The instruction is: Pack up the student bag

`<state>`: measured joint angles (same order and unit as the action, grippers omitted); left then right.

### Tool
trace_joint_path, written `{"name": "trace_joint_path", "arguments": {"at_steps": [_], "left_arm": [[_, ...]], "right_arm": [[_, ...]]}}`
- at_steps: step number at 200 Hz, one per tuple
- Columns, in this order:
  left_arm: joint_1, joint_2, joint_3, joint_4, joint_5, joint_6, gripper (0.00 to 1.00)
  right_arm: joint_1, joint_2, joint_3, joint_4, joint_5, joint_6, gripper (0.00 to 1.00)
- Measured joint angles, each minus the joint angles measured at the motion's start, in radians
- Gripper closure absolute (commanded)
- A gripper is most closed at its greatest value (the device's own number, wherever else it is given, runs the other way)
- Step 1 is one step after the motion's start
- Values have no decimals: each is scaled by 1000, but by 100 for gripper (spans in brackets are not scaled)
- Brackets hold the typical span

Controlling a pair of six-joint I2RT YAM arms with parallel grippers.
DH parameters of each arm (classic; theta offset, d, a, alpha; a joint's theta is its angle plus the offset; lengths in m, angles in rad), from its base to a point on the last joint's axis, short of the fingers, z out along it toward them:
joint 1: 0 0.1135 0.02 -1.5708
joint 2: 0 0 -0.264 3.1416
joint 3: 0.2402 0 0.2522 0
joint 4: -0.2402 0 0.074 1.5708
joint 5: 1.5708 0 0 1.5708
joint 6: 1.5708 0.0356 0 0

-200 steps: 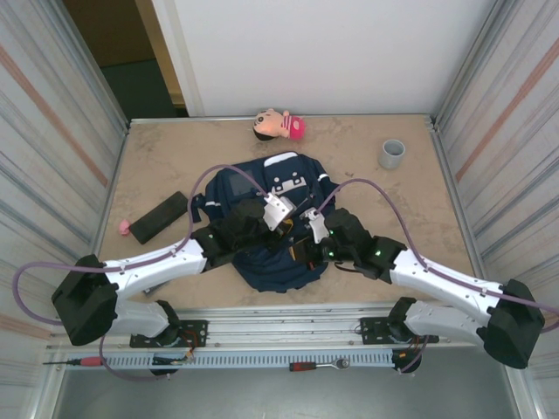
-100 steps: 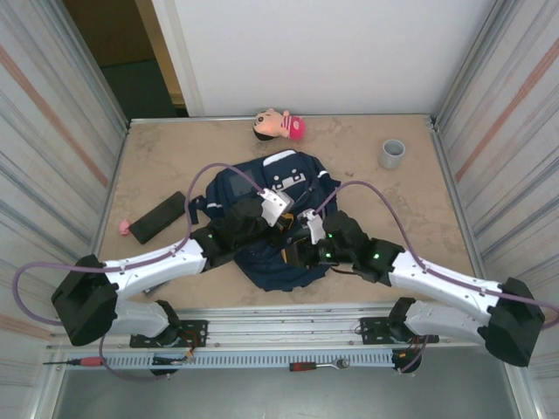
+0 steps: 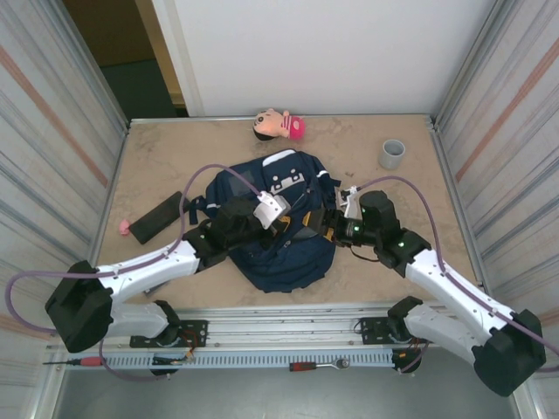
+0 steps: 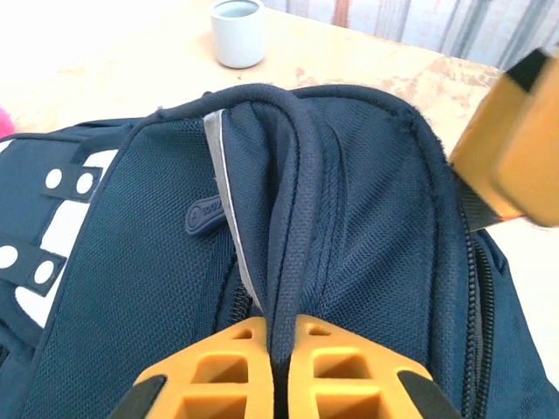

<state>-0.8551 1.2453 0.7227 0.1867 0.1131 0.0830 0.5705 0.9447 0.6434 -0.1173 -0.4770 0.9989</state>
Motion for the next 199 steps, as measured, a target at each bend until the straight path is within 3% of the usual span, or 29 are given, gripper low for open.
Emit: {"name": "trace_joint_path", "arguments": {"at_steps": [18,47,70,85,109,144,168,199], "left_arm": [[10,-8,-6,-5,47,37,100],[28,-35,-15,-31,117,91,100],[49,-62,-16,-76,164,143,100],[58,-79,-16,-112,184,179,100],[89,-106,-16,-164,221,207,97],[98,-145,6,-247,231,171,68],[109,-184,50,-351,171,61,61],[111,-289,97,-475,85,-171,59]], "right_arm": [[0,36,5,29,-18,58,37],[0,90,39,55,-18,117,56],[11,106,47,64,-21,148,90],[33,103,45,63,-5,185,100],[103,68,19,83,88,230,100],[222,-13,-28,98,272,285,100],[265,-24,-45,114,352,287,100],[296,-3,-45,132,399,269,100]]}}
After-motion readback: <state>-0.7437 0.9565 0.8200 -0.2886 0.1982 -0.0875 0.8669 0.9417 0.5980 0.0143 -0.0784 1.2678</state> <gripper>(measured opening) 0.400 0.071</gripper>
